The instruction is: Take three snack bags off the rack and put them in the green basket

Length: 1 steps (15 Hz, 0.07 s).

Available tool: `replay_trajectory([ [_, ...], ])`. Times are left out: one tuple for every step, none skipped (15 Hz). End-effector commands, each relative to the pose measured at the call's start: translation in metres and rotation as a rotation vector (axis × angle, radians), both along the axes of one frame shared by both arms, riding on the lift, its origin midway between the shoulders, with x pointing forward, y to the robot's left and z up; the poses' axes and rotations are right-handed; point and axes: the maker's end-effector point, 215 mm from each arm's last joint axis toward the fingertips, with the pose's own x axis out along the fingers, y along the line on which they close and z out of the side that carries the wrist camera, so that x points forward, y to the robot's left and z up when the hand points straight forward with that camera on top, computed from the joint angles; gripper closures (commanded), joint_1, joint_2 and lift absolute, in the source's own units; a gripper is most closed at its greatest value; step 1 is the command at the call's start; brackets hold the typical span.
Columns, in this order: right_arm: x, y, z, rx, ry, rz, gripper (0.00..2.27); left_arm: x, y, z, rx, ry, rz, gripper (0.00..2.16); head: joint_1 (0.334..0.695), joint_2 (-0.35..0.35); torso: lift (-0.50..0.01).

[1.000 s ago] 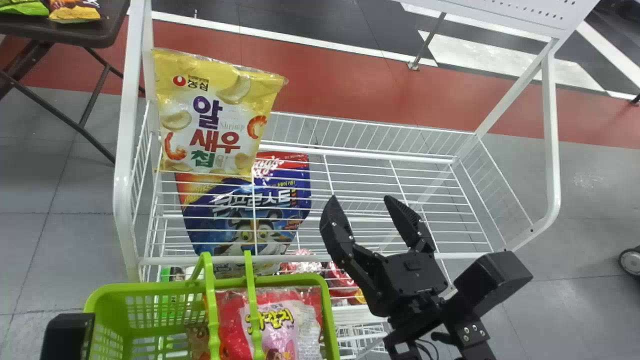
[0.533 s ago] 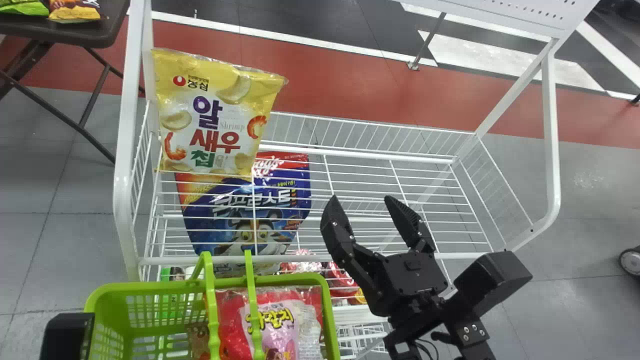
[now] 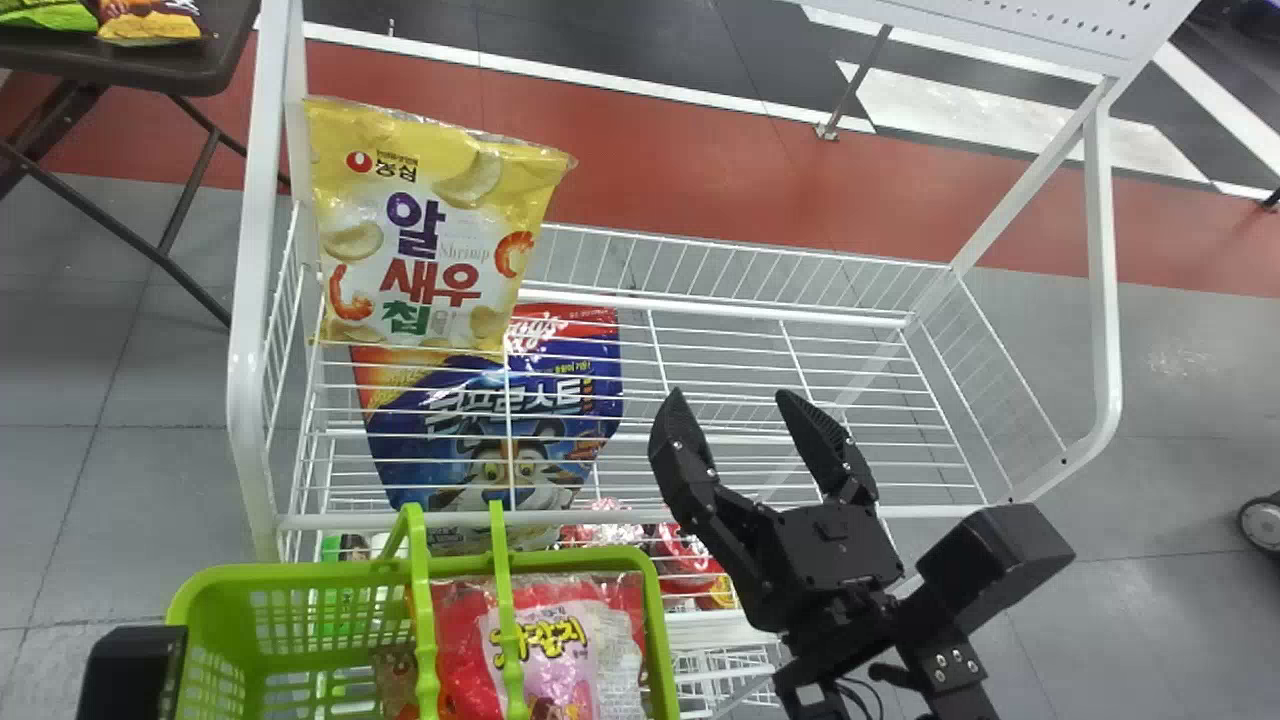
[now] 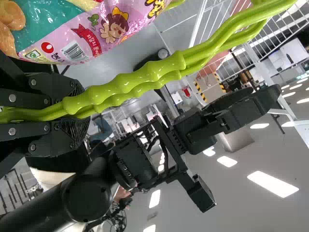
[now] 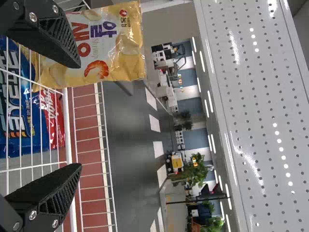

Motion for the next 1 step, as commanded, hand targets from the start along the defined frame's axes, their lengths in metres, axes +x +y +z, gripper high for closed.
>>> replay_trajectory([
  [-0.0006,-0.0036,0.0012,-0.001,-0.002,-0.005,0.09,0.0001,-0.0001,0.0007,0.000,-0.002,0.000,1.67,0.695,-0.350,-0.023],
])
